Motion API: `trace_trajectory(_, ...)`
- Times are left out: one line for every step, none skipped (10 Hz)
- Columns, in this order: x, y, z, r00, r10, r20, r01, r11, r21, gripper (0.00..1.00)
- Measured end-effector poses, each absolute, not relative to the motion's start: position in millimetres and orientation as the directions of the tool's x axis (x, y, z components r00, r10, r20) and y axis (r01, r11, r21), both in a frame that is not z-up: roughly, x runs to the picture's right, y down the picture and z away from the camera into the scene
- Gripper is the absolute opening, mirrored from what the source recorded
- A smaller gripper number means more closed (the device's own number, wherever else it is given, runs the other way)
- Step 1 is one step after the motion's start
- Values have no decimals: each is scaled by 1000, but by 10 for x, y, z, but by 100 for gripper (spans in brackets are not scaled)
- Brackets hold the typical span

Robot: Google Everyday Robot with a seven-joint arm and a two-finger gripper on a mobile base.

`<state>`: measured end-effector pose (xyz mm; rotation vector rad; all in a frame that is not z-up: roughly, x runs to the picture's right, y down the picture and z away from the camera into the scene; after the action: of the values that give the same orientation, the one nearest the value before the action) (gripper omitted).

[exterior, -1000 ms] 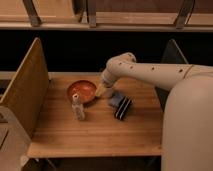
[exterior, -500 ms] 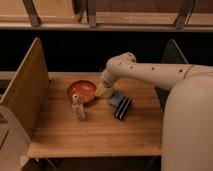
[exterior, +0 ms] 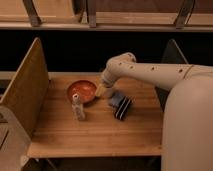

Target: Knock the bottle over

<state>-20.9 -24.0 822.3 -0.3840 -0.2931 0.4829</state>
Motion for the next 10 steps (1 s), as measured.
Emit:
trace_trajectory(-209,-240,8223,847,500,182,-392,817,-423,68)
trace_trajectory(-209,-240,8223,847,500,182,-392,817,-423,58)
trace_trajectory(-209,-240,8223,847,500,182,-392,817,-423,48)
trace_trajectory(-209,-240,8223,847,500,182,-392,817,-423,45)
trace_trajectory(-210,-240,8223,847,500,182,-392,817,-423,45)
trace_trajectory(-209,-240,8223,847,500,182,-392,817,-423,39)
trace_trajectory(-209,-240,8223,847,500,182,-392,817,-423,31)
trace_trajectory(-211,-234,8222,848,498,181,-390,817,-424,21)
trace_trajectory(-220,-214,8214,853,490,181,-380,819,-429,11)
trace_trajectory(-344,-136,8157,868,459,192,-336,826,-453,2)
